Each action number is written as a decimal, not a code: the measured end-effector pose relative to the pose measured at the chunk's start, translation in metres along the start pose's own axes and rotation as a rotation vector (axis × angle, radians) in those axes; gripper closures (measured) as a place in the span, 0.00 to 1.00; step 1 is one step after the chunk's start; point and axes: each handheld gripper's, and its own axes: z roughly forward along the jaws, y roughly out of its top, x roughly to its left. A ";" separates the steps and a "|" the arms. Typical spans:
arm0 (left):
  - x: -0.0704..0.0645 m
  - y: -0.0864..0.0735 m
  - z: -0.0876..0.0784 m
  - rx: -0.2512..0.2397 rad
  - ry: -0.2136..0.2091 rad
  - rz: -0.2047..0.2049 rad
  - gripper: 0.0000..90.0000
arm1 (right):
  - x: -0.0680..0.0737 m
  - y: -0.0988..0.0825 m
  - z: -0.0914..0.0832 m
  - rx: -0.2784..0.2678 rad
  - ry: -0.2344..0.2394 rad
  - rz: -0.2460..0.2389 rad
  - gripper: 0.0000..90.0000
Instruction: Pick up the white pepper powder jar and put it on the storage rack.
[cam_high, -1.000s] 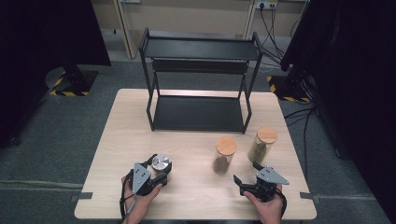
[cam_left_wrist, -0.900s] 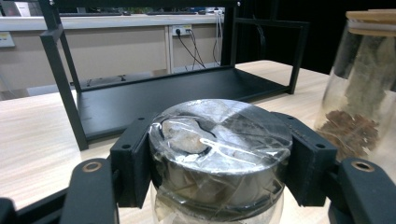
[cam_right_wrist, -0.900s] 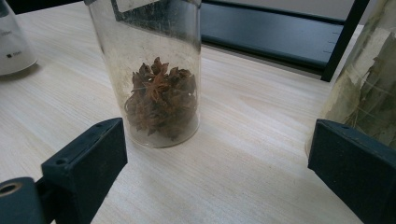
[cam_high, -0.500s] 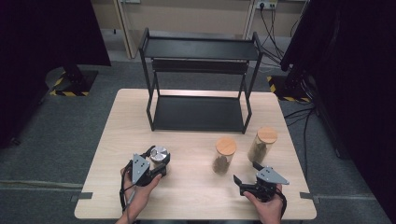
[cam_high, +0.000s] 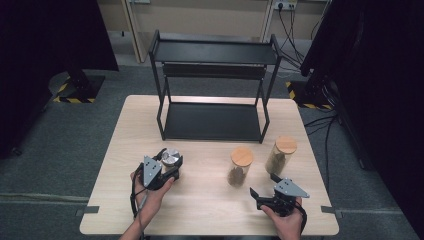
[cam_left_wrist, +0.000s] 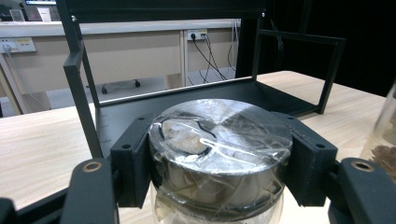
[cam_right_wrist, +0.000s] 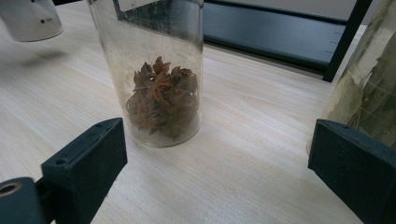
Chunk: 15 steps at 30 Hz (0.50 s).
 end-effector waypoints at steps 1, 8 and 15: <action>0.000 0.001 0.001 -0.001 0.001 0.000 0.39 | 0.000 0.000 0.000 0.000 0.000 0.000 0.05; 0.004 0.009 0.008 -0.013 0.015 0.003 0.39 | 0.000 0.000 0.000 0.002 0.003 -0.001 0.05; 0.006 0.011 0.013 -0.016 0.025 0.001 0.39 | 0.000 0.000 0.000 0.001 0.004 -0.004 0.05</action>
